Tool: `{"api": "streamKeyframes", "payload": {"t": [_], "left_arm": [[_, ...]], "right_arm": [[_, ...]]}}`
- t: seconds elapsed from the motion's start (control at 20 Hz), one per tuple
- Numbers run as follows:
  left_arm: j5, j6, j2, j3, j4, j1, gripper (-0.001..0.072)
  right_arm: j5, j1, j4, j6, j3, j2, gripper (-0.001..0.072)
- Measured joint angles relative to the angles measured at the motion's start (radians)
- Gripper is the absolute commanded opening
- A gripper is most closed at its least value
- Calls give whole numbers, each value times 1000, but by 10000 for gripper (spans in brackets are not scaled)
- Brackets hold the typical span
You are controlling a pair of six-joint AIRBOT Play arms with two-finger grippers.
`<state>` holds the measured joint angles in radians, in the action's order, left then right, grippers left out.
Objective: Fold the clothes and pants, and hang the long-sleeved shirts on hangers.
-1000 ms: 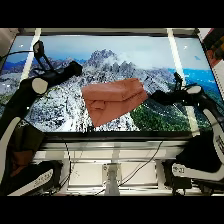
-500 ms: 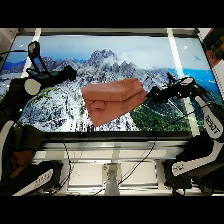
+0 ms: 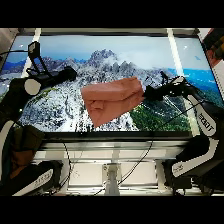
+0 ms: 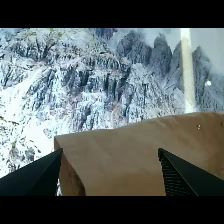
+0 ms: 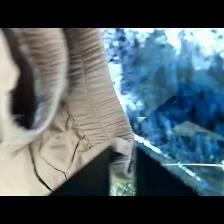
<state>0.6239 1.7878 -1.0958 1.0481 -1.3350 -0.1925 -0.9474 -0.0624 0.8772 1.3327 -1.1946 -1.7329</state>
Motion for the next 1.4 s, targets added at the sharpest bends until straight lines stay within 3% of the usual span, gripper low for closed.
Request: {"api": "streamKeyframes", "payload": {"t": [0.1, 0.5, 0.75, 0.95, 1.4], "left_arm": [[6, 0, 0, 0, 0, 0, 709], [204, -12, -14, -48, 5, -1, 702], [290, -140, -13, -226, 214, -43, 701], [253, -208, -13, -364, 336, -167, 700], [108, -193, -45, -447, 387, -316, 700]], "right_arm": [[15, 11, -1, 0, -1, 0, 23], [29, 22, -7, 1, -3, 53, 23], [26, 22, -8, 1, -3, 82, 22], [26, 22, -8, 1, -3, 87, 23], [24, 22, -8, 1, -3, 89, 23]]}}
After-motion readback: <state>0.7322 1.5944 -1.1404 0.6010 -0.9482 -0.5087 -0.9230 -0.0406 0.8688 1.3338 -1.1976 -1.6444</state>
